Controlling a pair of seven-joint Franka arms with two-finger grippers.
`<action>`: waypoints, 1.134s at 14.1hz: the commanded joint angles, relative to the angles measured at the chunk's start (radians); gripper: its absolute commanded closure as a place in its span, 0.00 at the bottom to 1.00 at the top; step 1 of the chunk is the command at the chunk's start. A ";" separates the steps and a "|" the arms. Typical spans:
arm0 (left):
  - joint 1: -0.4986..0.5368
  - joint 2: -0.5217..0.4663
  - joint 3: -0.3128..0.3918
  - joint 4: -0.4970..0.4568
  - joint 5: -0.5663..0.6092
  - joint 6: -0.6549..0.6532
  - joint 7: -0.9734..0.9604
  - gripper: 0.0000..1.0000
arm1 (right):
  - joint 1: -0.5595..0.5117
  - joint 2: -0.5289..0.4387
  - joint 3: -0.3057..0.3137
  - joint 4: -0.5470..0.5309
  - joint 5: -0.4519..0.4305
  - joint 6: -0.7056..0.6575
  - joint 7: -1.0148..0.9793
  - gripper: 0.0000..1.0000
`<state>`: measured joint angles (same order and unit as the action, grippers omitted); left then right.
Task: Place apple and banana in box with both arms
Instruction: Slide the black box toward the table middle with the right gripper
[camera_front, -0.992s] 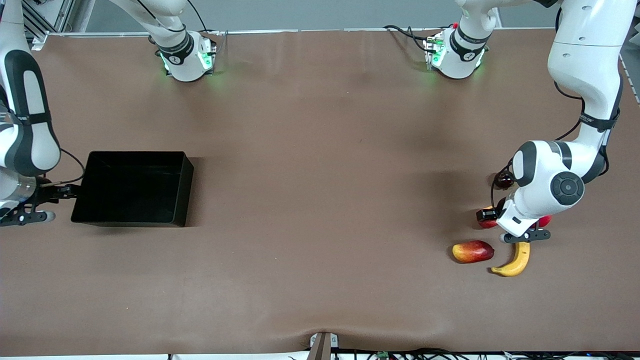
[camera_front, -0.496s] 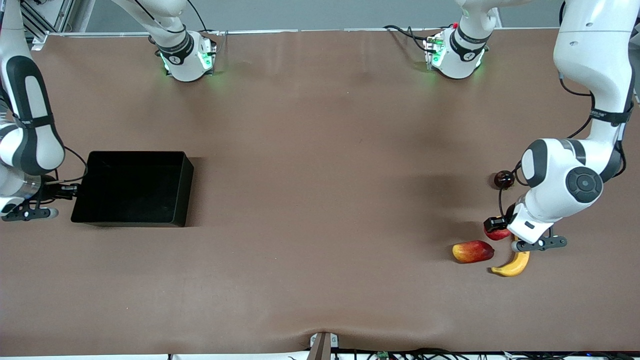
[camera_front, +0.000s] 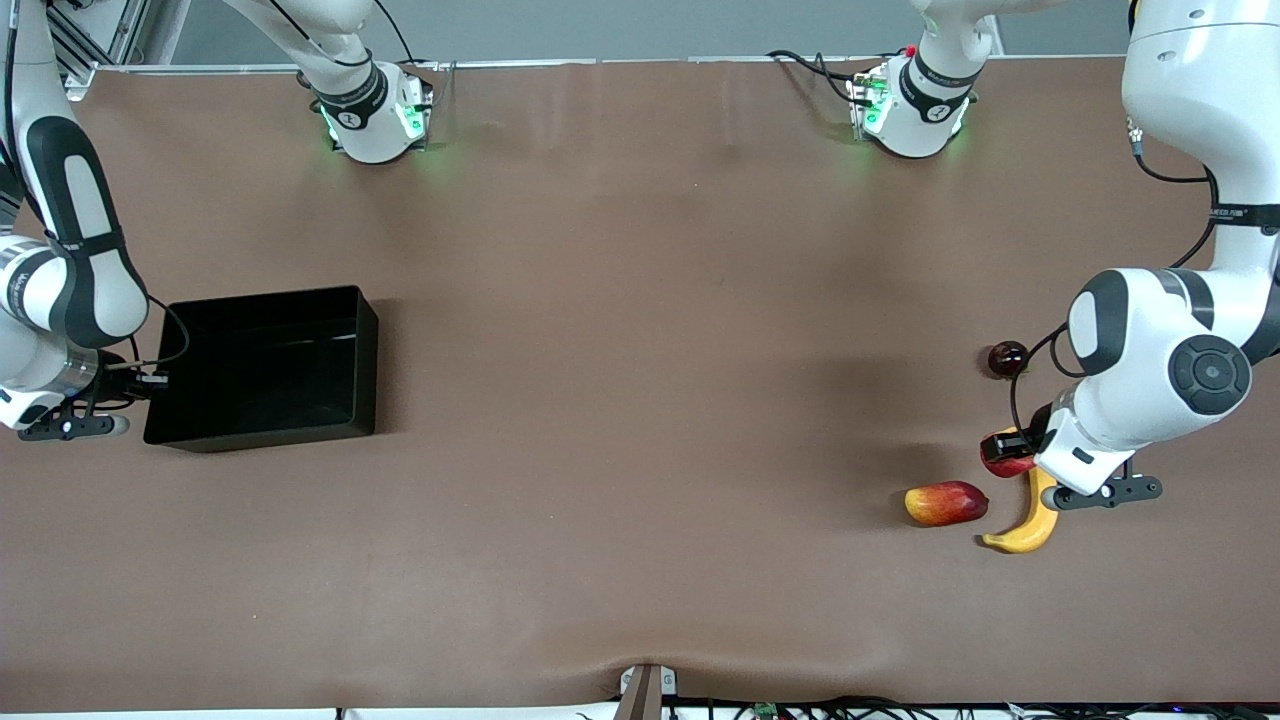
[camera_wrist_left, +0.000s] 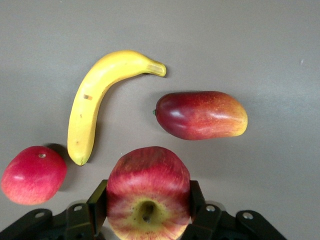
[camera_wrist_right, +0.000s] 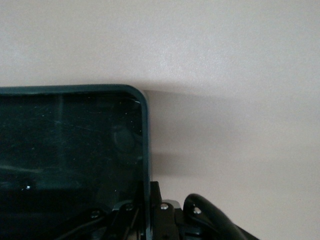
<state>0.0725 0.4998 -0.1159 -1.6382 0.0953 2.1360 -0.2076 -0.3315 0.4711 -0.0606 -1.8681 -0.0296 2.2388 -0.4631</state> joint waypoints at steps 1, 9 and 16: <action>0.000 -0.027 -0.024 0.055 -0.009 -0.097 -0.042 1.00 | -0.003 -0.019 0.016 0.117 0.004 -0.195 -0.006 1.00; 0.001 -0.132 -0.090 0.080 -0.006 -0.194 -0.130 1.00 | 0.164 -0.032 0.015 0.264 0.217 -0.453 0.114 1.00; 0.013 -0.173 -0.097 0.078 -0.009 -0.219 -0.144 1.00 | 0.483 -0.037 0.015 0.264 0.298 -0.438 0.592 1.00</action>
<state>0.0742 0.3548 -0.2044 -1.5502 0.0948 1.9367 -0.3408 0.0943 0.4502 -0.0351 -1.6086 0.1950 1.8127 0.0571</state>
